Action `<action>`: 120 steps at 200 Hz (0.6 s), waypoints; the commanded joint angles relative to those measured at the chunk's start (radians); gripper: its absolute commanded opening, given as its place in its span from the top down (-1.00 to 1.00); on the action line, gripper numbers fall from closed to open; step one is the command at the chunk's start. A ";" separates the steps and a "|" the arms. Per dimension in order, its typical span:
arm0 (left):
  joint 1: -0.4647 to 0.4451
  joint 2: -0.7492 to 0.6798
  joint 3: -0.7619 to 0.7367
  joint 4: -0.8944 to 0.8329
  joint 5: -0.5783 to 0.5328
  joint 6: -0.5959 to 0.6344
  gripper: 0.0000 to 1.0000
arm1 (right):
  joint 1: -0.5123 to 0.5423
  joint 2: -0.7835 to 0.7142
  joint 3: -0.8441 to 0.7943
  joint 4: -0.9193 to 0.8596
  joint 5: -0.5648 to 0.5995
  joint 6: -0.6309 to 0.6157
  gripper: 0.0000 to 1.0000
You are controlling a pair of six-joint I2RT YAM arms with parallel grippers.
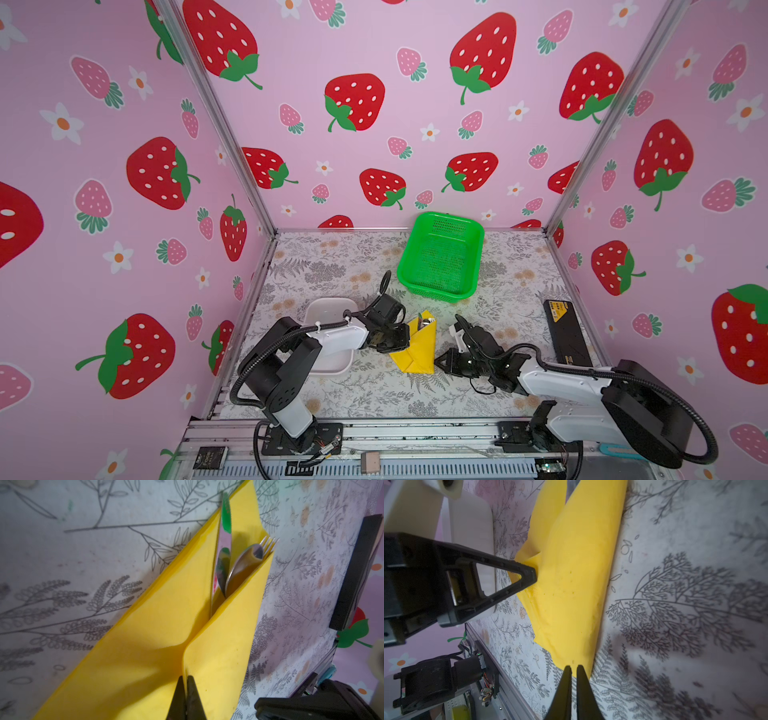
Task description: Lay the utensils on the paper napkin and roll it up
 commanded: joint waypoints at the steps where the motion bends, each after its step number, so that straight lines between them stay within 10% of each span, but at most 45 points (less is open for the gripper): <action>1: 0.004 -0.019 -0.020 -0.009 -0.014 -0.002 1.00 | -0.003 0.002 0.014 -0.019 0.037 0.015 0.79; 120: 0.003 -0.023 -0.040 0.021 -0.017 -0.014 1.00 | 0.009 0.069 0.028 0.136 -0.121 -0.004 0.78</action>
